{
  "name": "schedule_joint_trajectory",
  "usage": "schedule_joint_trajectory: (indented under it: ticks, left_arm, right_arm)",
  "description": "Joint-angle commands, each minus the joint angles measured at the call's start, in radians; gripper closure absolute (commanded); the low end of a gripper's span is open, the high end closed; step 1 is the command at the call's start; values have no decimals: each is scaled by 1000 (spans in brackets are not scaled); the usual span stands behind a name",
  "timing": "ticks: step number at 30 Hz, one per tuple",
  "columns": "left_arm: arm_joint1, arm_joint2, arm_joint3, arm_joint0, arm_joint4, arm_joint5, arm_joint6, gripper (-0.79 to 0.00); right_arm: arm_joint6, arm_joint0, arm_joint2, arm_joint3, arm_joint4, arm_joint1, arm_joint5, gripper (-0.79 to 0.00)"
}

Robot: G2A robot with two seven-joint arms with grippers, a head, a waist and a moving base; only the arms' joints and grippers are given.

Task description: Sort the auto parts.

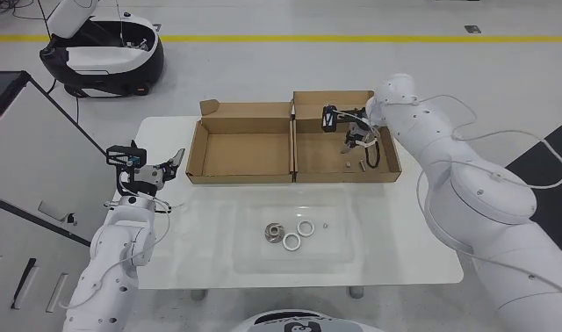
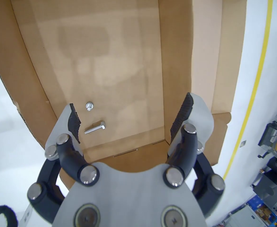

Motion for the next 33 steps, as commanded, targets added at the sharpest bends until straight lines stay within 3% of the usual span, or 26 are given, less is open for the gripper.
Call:
schedule_joint_trajectory:
  ticks: [1, 9, 15, 22, 30, 33]
  left_arm:
    - [0, 0, 0, 0, 0, 0, 0, -785]
    - [0, 0, 0, 0, 0, 0, 0, -785]
    - [0, 0, 0, 0, 0, 0, 0, -785]
    - [0, 0, 0, 0, 0, 0, 0, -785]
    - [0, 0, 0, 0, 0, 0, 0, -785]
    - [0, 0, 0, 0, 0, 0, 0, -785]
  right_arm:
    - [-35, 4, 0, -16, -18, 7, 0, -785]
    - [-129, 41, 2, -107, -51, 42, 0, -785]
    - [-118, 62, 9, -202, -40, 75, 0, -785]
    - [-52, 70, 31, -350, 22, 138, 0, -785]
    - [118, 47, 89, -563, 155, 233, 0, -785]
    - [137, 43, 93, -583, 166, 242, 0, -785]
